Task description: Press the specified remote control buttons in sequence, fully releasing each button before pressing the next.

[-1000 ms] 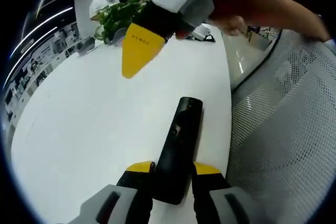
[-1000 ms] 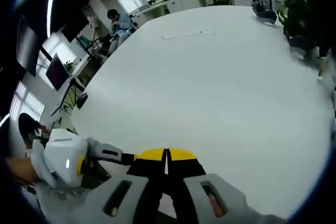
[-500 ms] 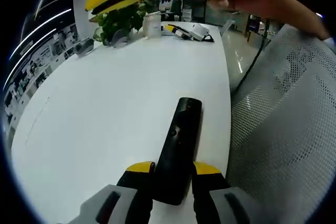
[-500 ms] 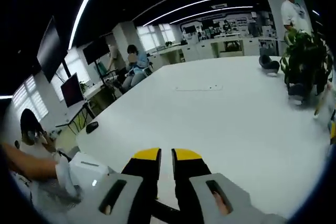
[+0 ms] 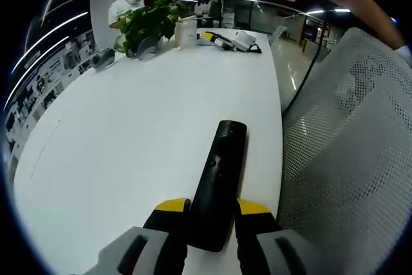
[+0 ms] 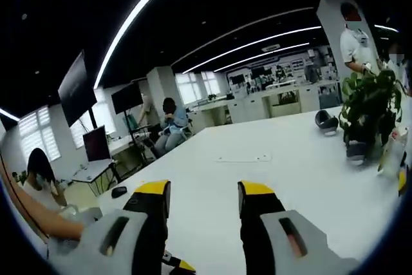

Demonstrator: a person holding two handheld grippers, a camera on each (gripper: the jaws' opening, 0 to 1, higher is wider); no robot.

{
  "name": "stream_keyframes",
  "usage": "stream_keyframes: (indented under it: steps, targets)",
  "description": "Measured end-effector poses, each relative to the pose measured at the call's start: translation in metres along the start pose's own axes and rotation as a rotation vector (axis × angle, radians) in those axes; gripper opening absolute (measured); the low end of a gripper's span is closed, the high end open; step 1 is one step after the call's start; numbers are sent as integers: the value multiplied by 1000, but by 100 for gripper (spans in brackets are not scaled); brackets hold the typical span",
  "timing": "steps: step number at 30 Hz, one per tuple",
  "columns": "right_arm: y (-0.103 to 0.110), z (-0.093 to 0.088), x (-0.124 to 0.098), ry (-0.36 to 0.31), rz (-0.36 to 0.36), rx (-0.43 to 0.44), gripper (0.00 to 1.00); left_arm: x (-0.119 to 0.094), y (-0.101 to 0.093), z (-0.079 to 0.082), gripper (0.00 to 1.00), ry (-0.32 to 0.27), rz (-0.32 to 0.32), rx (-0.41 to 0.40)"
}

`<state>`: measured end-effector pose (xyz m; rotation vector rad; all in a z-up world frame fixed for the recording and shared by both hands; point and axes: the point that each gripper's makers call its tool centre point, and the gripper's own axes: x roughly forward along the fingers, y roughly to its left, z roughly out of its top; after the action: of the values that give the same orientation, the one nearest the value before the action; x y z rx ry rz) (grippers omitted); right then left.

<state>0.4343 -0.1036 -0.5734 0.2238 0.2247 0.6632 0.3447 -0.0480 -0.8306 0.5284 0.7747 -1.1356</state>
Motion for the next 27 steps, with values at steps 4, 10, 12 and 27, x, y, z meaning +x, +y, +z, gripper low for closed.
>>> stream_keyframes:
  steps: [4, 10, 12, 27]
  targets:
    - [-5, 16, -15, -78, -64, -90, 68, 0, 0, 0, 28, 2, -2, 4]
    - [-16, 4, -46, -62, -171, -143, 99, 0, -1, 0, 28, 0, -3, 7]
    - [-21, 1, -56, -65, -217, -168, 100, 0, -1, 0, 28, 0, -3, 9]
    - [-29, -22, -91, -53, -420, -287, 100, -1, -1, 0, 28, 9, 2, 25]
